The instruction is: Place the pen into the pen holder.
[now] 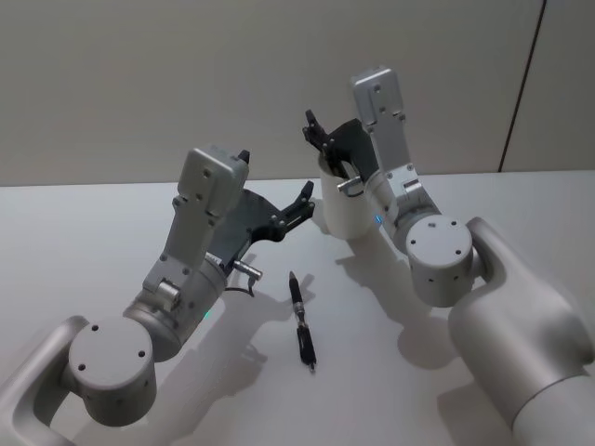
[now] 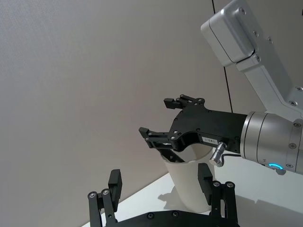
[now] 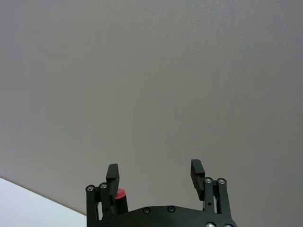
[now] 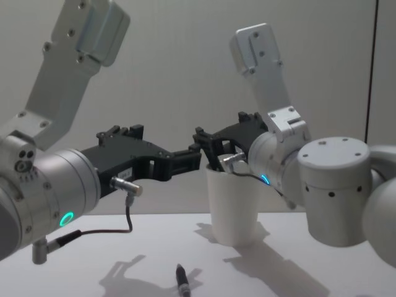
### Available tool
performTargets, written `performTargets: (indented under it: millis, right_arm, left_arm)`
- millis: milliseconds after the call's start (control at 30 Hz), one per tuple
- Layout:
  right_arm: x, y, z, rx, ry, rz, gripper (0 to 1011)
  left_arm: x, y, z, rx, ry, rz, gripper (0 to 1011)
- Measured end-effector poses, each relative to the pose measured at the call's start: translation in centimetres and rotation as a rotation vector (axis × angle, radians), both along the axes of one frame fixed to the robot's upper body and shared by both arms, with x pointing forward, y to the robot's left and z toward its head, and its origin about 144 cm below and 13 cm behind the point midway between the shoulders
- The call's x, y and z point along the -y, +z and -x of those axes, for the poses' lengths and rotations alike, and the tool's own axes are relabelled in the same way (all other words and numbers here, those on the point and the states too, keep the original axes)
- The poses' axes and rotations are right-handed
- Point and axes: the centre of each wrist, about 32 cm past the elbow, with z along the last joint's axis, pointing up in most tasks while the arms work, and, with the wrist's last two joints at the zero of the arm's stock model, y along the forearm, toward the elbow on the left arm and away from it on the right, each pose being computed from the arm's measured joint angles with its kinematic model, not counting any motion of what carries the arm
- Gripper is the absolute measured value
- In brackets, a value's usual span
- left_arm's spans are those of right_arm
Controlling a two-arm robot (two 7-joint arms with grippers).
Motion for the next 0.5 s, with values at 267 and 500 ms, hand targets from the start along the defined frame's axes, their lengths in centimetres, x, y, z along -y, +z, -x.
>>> performTargets:
  millis: [267, 500]
  right_arm:
    - [0.1, 0.3, 0.0, 0.008, 0.002, -0.005, 1001]
    - [1.2, 1.5, 0.4, 0.044, 0.0, -0.042, 1001]
  left_arm:
    - [0.0, 0.0, 0.0, 0.0, 0.0, 0.0, 1001]
    - [0.0, 0.0, 0.0, 0.0, 0.0, 0.0, 1001]
